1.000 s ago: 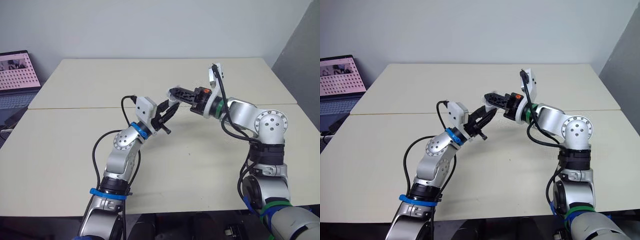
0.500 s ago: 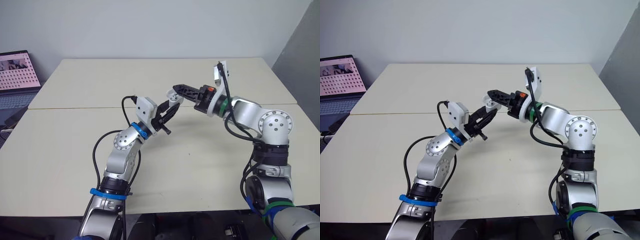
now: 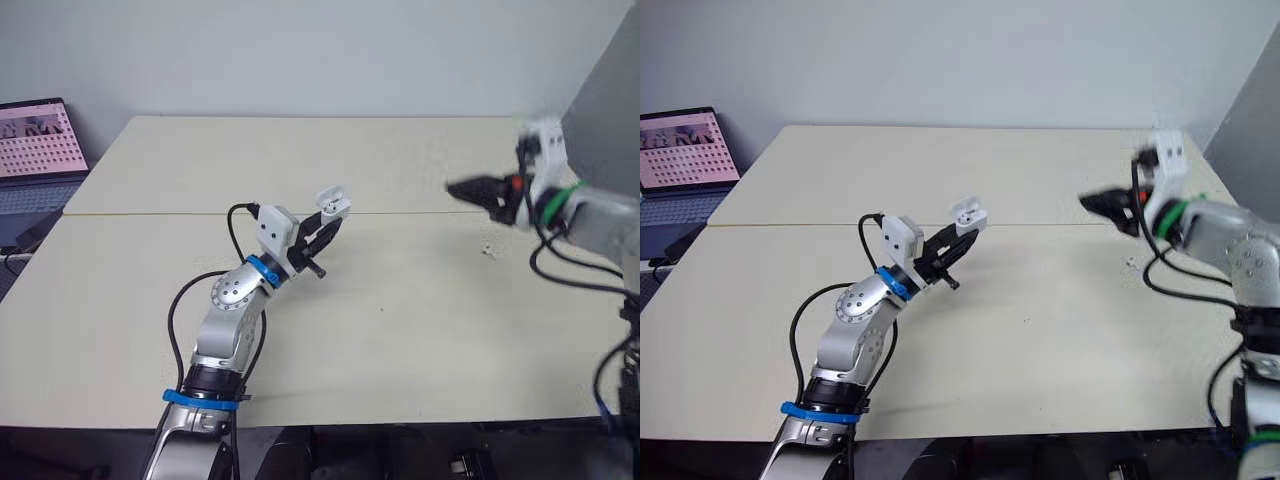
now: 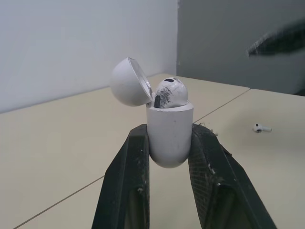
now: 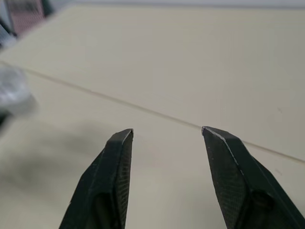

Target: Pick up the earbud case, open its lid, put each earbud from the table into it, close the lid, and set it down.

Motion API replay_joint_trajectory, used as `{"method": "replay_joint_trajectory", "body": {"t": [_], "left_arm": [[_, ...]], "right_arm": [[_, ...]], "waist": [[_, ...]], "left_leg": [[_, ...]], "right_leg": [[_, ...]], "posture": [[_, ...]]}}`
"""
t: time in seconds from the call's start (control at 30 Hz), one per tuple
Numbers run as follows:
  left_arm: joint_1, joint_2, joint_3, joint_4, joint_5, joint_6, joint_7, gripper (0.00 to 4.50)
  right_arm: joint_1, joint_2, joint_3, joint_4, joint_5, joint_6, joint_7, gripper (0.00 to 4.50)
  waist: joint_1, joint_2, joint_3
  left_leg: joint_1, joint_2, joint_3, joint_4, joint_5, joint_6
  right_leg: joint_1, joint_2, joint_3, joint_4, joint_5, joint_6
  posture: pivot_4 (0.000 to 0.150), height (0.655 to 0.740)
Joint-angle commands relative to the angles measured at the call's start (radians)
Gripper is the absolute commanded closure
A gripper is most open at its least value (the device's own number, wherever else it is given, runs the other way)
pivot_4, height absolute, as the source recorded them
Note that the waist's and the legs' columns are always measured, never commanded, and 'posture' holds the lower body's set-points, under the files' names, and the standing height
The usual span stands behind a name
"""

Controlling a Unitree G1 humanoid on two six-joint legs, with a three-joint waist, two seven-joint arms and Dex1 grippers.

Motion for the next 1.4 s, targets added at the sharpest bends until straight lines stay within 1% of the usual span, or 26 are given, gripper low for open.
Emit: {"method": "replay_joint_trajectory", "body": {"t": [0.03,0.17,0.27,0.63,0.83,0.93,1.0,1.03,1.07,1.13,1.17,1.27,1.3,1.33,1.4], "left_arm": [[-0.017,-0.005,-0.002,-0.048,-0.012,-0.009,-0.005,3.75],[-0.025,-0.006,-0.004,-0.047,-0.009,-0.010,-0.005,3.75],[-0.023,-0.002,-0.002,-0.050,-0.009,-0.007,-0.006,3.75],[-0.023,0.003,-0.002,-0.063,-0.011,0.009,-0.008,3.75],[-0.024,0.009,0.001,-0.068,-0.011,0.014,-0.008,3.75],[-0.022,0.010,0.003,-0.066,-0.012,0.015,-0.010,3.75],[-0.021,0.009,0.002,-0.068,-0.012,0.017,-0.009,3.75],[-0.021,0.007,0.002,-0.070,-0.012,0.018,-0.008,3.75],[-0.021,0.005,0.001,-0.071,-0.013,0.020,-0.007,3.75],[-0.024,0.001,-0.001,-0.069,-0.013,0.021,-0.007,3.75],[-0.025,0.000,-0.001,-0.068,-0.014,0.022,-0.007,3.75],[-0.027,-0.008,-0.004,-0.069,-0.015,0.027,-0.007,3.75],[-0.026,-0.010,-0.005,-0.071,-0.014,0.028,-0.005,3.75],[-0.025,-0.012,-0.006,-0.072,-0.013,0.028,-0.004,3.75],[-0.021,-0.013,-0.003,-0.074,-0.013,0.024,-0.003,3.75]], "right_arm": [[0.008,-0.012,0.055,0.092,-0.184,-0.183,0.104,1.25],[0.001,0.032,0.088,0.274,-0.330,-0.318,0.155,1.25],[-0.019,0.062,0.083,0.400,-0.401,-0.393,0.187,1.25],[-0.131,0.152,0.057,0.797,-0.545,-0.568,0.257,1.25],[-0.165,0.167,0.034,0.889,-0.572,-0.593,0.306,1.25],[-0.169,0.172,0.023,0.903,-0.579,-0.598,0.318,1.84],[-0.168,0.173,0.017,0.906,-0.584,-0.602,0.327,2.47],[-0.167,0.175,0.014,0.904,-0.586,-0.605,0.332,2.89],[-0.166,0.176,0.011,0.901,-0.587,-0.606,0.337,3.19],[-0.169,0.176,0.008,0.902,-0.593,-0.610,0.342,3.94],[-0.172,0.176,0.006,0.905,-0.597,-0.611,0.344,4.11],[-0.172,0.160,0.004,0.898,-0.609,-0.611,0.367,4.11],[-0.161,0.145,0.013,0.869,-0.616,-0.612,0.392,4.11],[-0.146,0.129,0.025,0.835,-0.624,-0.616,0.420,4.11],[-0.077,0.069,0.065,0.678,-0.636,-0.604,0.533,4.11]], "waist": [[-0.007,0.000,0.000],[-0.006,0.000,0.000],[-0.001,0.000,0.000],[-0.001,0.000,0.000],[0.000,0.000,0.000],[0.000,0.000,0.000],[0.000,0.000,0.000],[0.000,0.000,0.000],[0.000,0.000,0.000],[0.000,0.000,0.000],[0.000,0.000,0.000],[0.000,0.000,0.000],[0.000,0.000,0.000],[0.000,0.000,0.000],[0.002,0.000,0.000]], "left_leg": [[0.000,0.000,0.001,0.000,0.000,0.000],[0.000,0.001,0.000,-0.001,0.000,0.000],[0.000,0.000,0.000,0.000,0.000,0.000],[0.000,0.000,0.001,0.000,0.000,-0.001],[0.001,-0.001,0.000,0.001,0.000,-0.001],[0.001,-0.001,0.000,0.001,0.000,-0.001],[0.001,-0.001,0.000,0.001,0.000,-0.001],[0.001,-0.001,0.000,0.001,0.000,-0.001],[0.001,-0.001,0.000,0.001,0.000,-0.001],[0.001,-0.001,0.000,0.001,0.000,-0.001],[0.001,-0.001,0.000,0.001,0.000,-0.001],[0.001,-0.001,0.000,0.001,0.000,-0.001],[0.001,-0.001,0.000,0.001,0.000,-0.001],[0.001,-0.001,0.000,0.001,0.000,-0.001],[0.001,-0.001,0.000,0.001,0.000,-0.001]], "right_leg": [[0.000,0.000,0.000,0.000,0.000,0.000],[-0.001,0.001,0.000,0.001,0.000,0.000],[0.000,0.000,0.000,0.001,0.000,0.000],[0.000,0.000,0.001,0.000,0.000,0.000],[0.001,0.000,0.001,0.000,0.001,0.000],[0.001,0.000,0.001,0.000,0.001,0.000],[0.001,0.000,0.001,0.000,0.001,0.000],[0.001,0.000,0.001,0.000,0.001,0.000],[0.001,0.000,0.001,0.000,0.001,0.000],[0.001,0.000,0.001,0.000,0.001,0.000],[0.001,0.000,0.001,0.000,0.001,0.000],[0.001,0.000,0.001,0.001,0.001,0.000],[0.001,0.000,0.001,0.001,0.001,0.000],[0.001,0.000,0.001,0.000,0.001,0.000],[0.001,0.000,0.001,0.000,0.001,0.000]], "posture": [[0.150,0.7400],[0.150,0.7400],[0.150,0.7400],[0.150,0.7400],[0.150,0.7400],[0.150,0.7400],[0.150,0.7400],[0.150,0.7400],[0.150,0.7400],[0.150,0.7400],[0.150,0.7400],[0.150,0.7400],[0.150,0.7400],[0.150,0.7400],[0.150,0.7400]]}}
